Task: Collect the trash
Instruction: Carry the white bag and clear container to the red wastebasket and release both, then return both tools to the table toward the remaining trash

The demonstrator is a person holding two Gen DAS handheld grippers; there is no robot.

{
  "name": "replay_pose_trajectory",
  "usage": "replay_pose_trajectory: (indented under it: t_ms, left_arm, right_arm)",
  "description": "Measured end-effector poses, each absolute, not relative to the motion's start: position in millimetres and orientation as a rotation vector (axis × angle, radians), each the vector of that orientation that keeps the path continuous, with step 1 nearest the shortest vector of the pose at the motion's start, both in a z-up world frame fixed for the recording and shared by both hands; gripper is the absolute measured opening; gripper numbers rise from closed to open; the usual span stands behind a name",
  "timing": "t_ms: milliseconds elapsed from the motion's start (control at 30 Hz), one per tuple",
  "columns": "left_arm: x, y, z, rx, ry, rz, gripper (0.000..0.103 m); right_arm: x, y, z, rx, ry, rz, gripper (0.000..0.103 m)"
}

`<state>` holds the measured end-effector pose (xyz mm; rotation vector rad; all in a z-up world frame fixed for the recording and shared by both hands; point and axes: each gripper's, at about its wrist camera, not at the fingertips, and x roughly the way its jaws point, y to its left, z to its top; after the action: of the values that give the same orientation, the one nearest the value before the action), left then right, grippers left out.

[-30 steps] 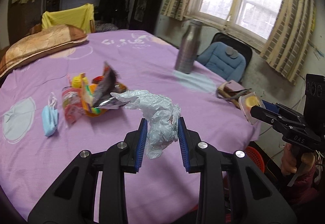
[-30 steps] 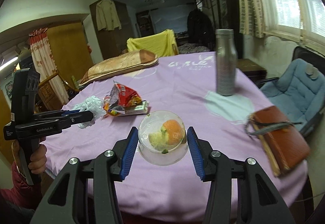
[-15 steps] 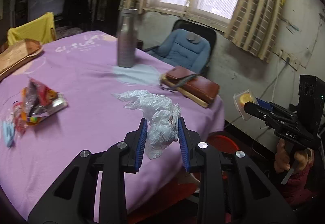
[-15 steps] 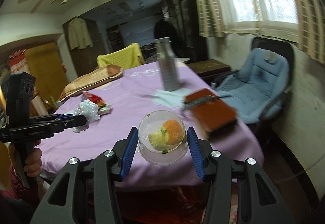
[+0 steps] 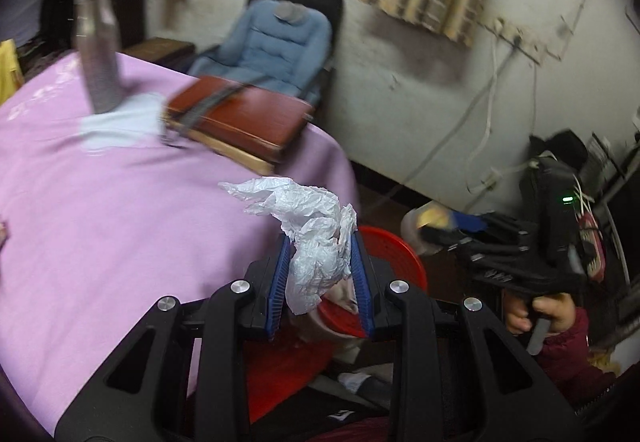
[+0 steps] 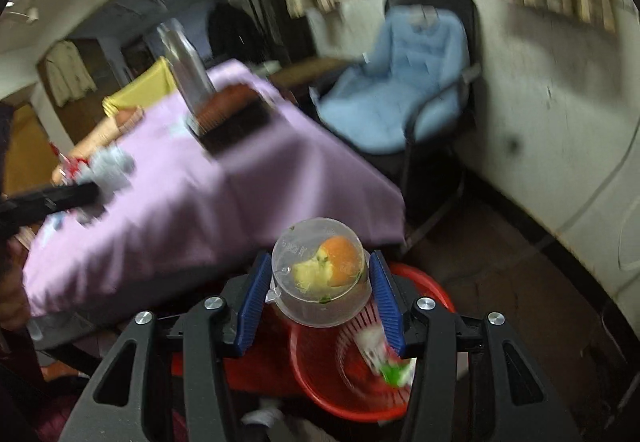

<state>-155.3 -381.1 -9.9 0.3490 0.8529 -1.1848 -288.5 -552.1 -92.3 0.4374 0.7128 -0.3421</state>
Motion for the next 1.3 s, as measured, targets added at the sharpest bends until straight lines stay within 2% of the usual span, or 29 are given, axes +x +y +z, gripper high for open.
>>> replay_pose_trajectory:
  t_ms: [100,467,500,567,633,700,1200,1300]
  left_arm:
    - [-165,-404,-22,0.390,0.875,-1.219,0.031]
    - [-201,-477,-61,0.517,0.945,-1.335,0.033]
    - [-203,-480,-62,0.524,0.942,-1.343,0.036]
    - [-208,-484,-62,0.536,0.927,-1.353,0.052]
    - [-211,-483,-58,0.537,0.893,-1.342,0.078]
    - [-210,-479,-53,0.533,0.854,-1.319,0.083]
    - [-175,-426,-22,0.374,0.832,-1.227,0.089]
    - [-170,-409,-13,0.343,0.808,-1.213,0.090]
  right_arm:
    - [-298,-568,-110,0.502,0.698,-0.373,0.068]
    - [-342,-604,-116,0.593,0.580,-0.465,0.069]
    - [-343,-605,-117,0.597,0.581,-0.465,0.068]
    - [-344,-606,-119,0.608,0.581,-0.462,0.068]
    - [-346,-606,-121,0.610,0.579,-0.459,0.068]
    - [-345,-607,-120,0.612,0.576,-0.458,0.068]
    - [-324,-576,-87,0.533,0.562,-0.399,0.069]
    - [-316,-564,-76,0.502,0.560,-0.385,0.074]
